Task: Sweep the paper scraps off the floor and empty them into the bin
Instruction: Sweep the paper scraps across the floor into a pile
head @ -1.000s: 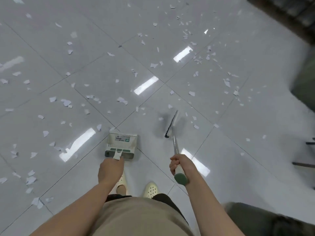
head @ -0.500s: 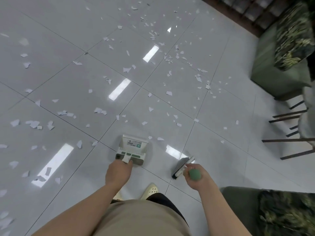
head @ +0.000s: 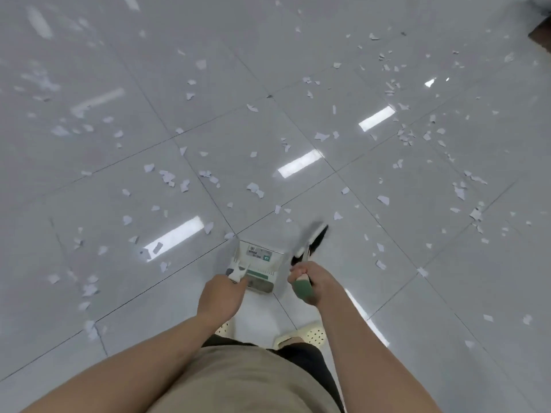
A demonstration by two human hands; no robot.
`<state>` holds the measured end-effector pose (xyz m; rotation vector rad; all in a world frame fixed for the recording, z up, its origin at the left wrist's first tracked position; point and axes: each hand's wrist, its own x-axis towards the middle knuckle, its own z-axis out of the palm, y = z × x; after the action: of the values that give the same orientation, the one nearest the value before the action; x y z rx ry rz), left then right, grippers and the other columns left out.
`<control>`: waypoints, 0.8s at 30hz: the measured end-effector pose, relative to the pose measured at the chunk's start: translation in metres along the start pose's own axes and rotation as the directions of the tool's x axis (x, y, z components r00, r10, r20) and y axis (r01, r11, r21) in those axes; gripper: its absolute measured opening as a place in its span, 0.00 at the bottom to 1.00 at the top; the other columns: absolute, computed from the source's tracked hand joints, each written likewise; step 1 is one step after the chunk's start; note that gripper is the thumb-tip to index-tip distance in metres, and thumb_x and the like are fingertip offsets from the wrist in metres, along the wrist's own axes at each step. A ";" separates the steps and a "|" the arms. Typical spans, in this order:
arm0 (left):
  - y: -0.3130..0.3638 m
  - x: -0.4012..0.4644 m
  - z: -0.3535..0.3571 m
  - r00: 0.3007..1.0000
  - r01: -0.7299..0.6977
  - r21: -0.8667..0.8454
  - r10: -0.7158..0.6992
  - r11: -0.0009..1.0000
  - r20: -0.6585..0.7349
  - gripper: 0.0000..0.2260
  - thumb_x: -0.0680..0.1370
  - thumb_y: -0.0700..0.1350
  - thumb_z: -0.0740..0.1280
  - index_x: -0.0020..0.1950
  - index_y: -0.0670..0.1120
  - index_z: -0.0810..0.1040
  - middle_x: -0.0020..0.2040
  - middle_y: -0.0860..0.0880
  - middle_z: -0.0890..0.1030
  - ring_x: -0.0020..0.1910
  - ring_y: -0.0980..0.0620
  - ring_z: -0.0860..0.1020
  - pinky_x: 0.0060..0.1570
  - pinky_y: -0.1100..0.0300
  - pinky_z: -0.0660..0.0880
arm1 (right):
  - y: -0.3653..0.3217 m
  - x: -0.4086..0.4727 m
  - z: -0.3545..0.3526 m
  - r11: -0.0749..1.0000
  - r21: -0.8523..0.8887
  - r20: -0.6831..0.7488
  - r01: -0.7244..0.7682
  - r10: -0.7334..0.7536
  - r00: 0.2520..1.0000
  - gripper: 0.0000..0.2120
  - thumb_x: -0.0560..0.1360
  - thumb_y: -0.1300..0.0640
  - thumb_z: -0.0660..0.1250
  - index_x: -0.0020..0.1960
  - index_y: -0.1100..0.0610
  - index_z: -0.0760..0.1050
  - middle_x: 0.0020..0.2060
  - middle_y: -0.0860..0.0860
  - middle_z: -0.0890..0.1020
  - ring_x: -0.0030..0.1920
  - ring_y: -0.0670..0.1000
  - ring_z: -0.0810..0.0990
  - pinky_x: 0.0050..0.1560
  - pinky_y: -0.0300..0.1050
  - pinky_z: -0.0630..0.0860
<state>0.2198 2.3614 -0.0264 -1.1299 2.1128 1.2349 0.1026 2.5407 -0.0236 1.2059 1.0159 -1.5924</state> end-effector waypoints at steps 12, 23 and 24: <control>0.083 -0.027 0.108 0.975 0.056 0.094 -0.034 0.994 -0.219 0.22 0.80 0.56 0.67 0.34 0.41 0.74 0.32 0.47 0.79 0.33 0.50 0.76 0.32 0.57 0.66 | -0.126 -0.047 -0.115 0.990 0.139 0.288 0.003 -0.043 0.957 0.09 0.76 0.67 0.61 0.43 0.56 0.65 0.26 0.48 0.64 0.18 0.43 0.64 0.17 0.33 0.65; 0.187 -0.017 0.215 0.985 -0.173 0.257 0.173 0.951 0.021 0.25 0.81 0.51 0.66 0.27 0.42 0.69 0.25 0.47 0.75 0.29 0.48 0.74 0.29 0.58 0.65 | -0.153 -0.147 -0.265 0.606 0.788 0.007 0.104 -0.178 0.984 0.10 0.74 0.69 0.61 0.48 0.56 0.68 0.28 0.49 0.67 0.21 0.46 0.69 0.21 0.34 0.71; 0.193 -0.016 0.226 0.979 -0.204 0.283 0.197 0.937 0.054 0.25 0.81 0.52 0.66 0.28 0.41 0.71 0.26 0.46 0.76 0.30 0.47 0.75 0.30 0.58 0.67 | -0.148 -0.142 -0.277 0.567 0.815 -0.034 0.116 -0.154 0.988 0.09 0.74 0.69 0.62 0.48 0.56 0.69 0.28 0.49 0.68 0.20 0.46 0.69 0.21 0.35 0.72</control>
<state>0.0640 2.6153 -0.0315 -0.7850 2.3416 0.9748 0.0566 2.8677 0.0750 1.7053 0.2792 -2.3243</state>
